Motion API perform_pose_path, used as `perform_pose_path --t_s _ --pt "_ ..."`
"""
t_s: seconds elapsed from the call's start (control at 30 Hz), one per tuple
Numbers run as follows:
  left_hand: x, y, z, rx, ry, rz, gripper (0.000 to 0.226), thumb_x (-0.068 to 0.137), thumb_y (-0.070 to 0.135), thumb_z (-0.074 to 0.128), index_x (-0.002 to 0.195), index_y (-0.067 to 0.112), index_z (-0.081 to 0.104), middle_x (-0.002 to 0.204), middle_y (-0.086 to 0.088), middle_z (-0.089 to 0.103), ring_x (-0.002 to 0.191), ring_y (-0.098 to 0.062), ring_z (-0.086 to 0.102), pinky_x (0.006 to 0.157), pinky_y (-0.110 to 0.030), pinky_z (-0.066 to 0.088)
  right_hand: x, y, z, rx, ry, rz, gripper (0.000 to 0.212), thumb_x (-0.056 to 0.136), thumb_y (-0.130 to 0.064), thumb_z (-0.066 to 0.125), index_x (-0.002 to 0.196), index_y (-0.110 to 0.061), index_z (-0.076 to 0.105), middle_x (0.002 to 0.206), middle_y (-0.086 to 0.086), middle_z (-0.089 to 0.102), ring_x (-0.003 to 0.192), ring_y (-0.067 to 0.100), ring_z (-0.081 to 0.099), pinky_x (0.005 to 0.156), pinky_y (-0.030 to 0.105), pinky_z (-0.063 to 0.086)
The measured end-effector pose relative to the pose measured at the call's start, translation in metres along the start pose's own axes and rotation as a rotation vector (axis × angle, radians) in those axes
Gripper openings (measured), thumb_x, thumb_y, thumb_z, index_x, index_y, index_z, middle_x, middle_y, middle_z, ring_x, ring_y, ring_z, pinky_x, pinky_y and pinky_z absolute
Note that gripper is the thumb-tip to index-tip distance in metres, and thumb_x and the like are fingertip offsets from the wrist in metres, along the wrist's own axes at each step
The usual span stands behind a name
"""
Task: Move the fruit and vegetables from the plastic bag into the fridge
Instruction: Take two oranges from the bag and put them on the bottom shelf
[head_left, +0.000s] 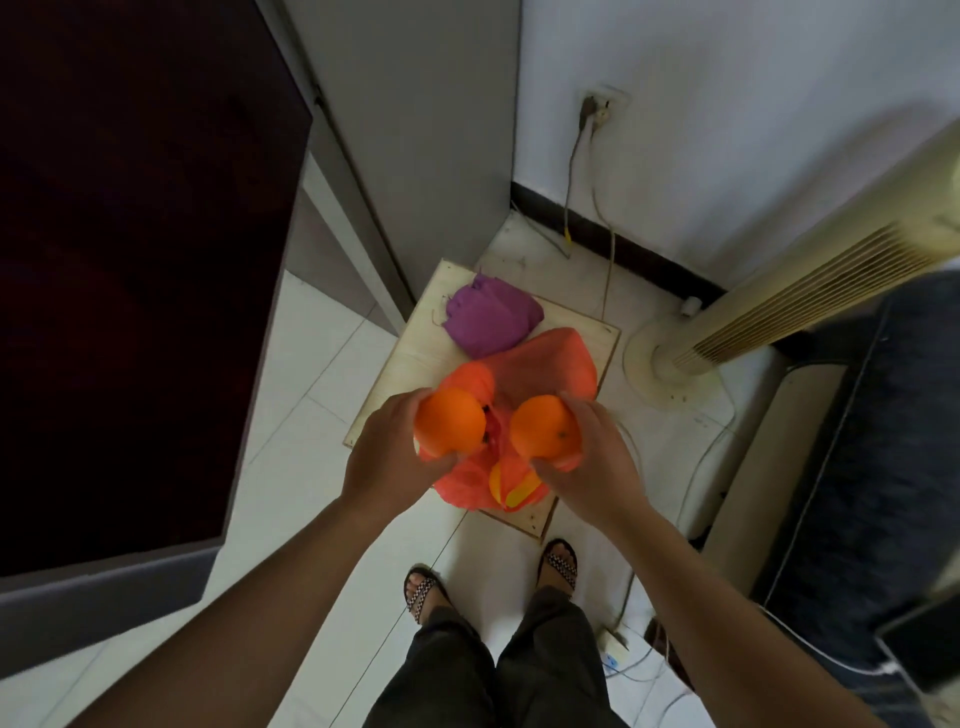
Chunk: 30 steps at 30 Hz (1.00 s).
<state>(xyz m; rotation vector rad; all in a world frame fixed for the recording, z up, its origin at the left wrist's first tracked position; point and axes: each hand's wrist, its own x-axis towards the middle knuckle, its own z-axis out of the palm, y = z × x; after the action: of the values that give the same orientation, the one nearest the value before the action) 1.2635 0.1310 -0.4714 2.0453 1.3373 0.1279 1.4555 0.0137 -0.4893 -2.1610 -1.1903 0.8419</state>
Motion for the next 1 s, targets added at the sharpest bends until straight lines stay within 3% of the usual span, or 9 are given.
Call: perform_pose_path --t_s 0.1,0.27,0.33,0.43,0.5,0.63,0.7,0.9,1.0 --pt "-0.011 0.031 -0.031 -0.096 0.046 -0.015 0.080 0.064 0.043 0.081 0.132 0.024 0.042 0.132 0.000 0.049 0.114 -0.019 0.050 0.082 -0.030 0.043 -0.014 -0.028 -0.036 0.051 0.014 -0.038 0.080 0.072 -0.035 0.076 0.138 -0.022 0.033 0.131 -0.003 0.043 0.114 0.016 0.045 0.087 0.027 0.040" --pt "-0.028 0.082 -0.068 -0.267 0.138 0.012 0.079 0.064 0.044 0.081 0.130 0.029 0.040 0.134 0.003 0.046 0.112 -0.016 0.050 0.087 -0.035 0.048 -0.034 -0.074 -0.097 0.145 0.051 -0.166 0.062 0.071 -0.021 0.078 0.120 -0.028 0.039 0.100 -0.023 0.043 0.089 -0.014 0.047 0.064 0.001 0.037" --pt "-0.036 0.100 -0.078 -0.303 0.174 0.037 0.077 0.066 0.043 0.081 0.130 0.030 0.039 0.133 0.005 0.045 0.110 -0.013 0.049 0.086 -0.033 0.048 -0.038 -0.084 -0.113 0.189 0.043 -0.184 0.057 0.070 -0.026 0.079 0.114 -0.028 0.043 0.098 -0.020 0.046 0.089 -0.012 0.050 0.069 0.004 0.040" --pt "-0.052 0.119 -0.084 -0.321 0.205 0.057 0.075 0.068 0.041 0.080 0.130 0.031 0.038 0.129 0.012 0.043 0.108 -0.008 0.048 0.080 -0.021 0.045 -0.042 -0.087 -0.128 0.204 0.000 -0.161 0.074 0.066 -0.038 0.079 0.128 -0.027 0.041 0.115 -0.014 0.043 0.099 0.000 0.046 0.083 0.022 0.046" --pt "-0.065 0.124 -0.084 -0.327 0.211 0.037 0.078 0.068 0.041 0.079 0.132 0.031 0.036 0.128 0.013 0.041 0.105 -0.006 0.048 0.075 -0.015 0.042 -0.046 -0.086 -0.132 0.224 -0.015 -0.199 0.076 0.065 -0.036 0.080 0.129 -0.028 0.040 0.120 -0.014 0.043 0.102 0.001 0.047 0.082 0.019 0.046" --pt "-0.096 0.115 -0.081 -0.344 0.184 -0.058 0.086 0.066 0.040 0.080 0.137 0.036 0.030 0.127 0.013 0.036 0.103 -0.010 0.050 0.075 -0.020 0.043 -0.058 -0.085 -0.129 0.278 -0.122 -0.251 0.076 0.060 -0.046 0.076 0.127 -0.036 0.040 0.126 -0.013 0.043 0.109 0.000 0.048 0.083 0.024 0.049" --pt "-0.112 0.108 -0.082 -0.352 0.166 -0.085 0.082 0.067 0.038 0.080 0.133 0.040 0.031 0.128 0.012 0.034 0.107 -0.013 0.049 0.076 -0.019 0.043 -0.067 -0.089 -0.125 0.281 -0.179 -0.270 0.075 0.060 -0.050 0.072 0.126 -0.041 0.038 0.126 -0.017 0.043 0.111 0.001 0.048 0.085 0.026 0.049" --pt "-0.163 0.086 -0.098 -0.402 0.253 -0.115 0.076 0.068 0.034 0.081 0.124 0.044 0.030 0.126 0.018 0.036 0.110 -0.008 0.045 0.076 -0.011 0.039 -0.096 -0.122 -0.110 0.232 -0.218 -0.387 0.073 0.065 -0.034 0.081 0.122 -0.046 0.037 0.117 -0.038 0.035 0.112 0.007 0.048 0.089 0.031 0.049" --pt "-0.190 0.073 -0.111 -0.410 0.309 -0.123 0.074 0.067 0.032 0.081 0.121 0.042 0.031 0.122 0.019 0.038 0.111 -0.008 0.044 0.082 -0.019 0.041 -0.113 -0.140 -0.095 0.187 -0.250 -0.456 0.073 0.063 -0.040 0.078 0.120 -0.052 0.035 0.114 -0.046 0.031 0.112 0.007 0.048 0.092 0.037 0.050"
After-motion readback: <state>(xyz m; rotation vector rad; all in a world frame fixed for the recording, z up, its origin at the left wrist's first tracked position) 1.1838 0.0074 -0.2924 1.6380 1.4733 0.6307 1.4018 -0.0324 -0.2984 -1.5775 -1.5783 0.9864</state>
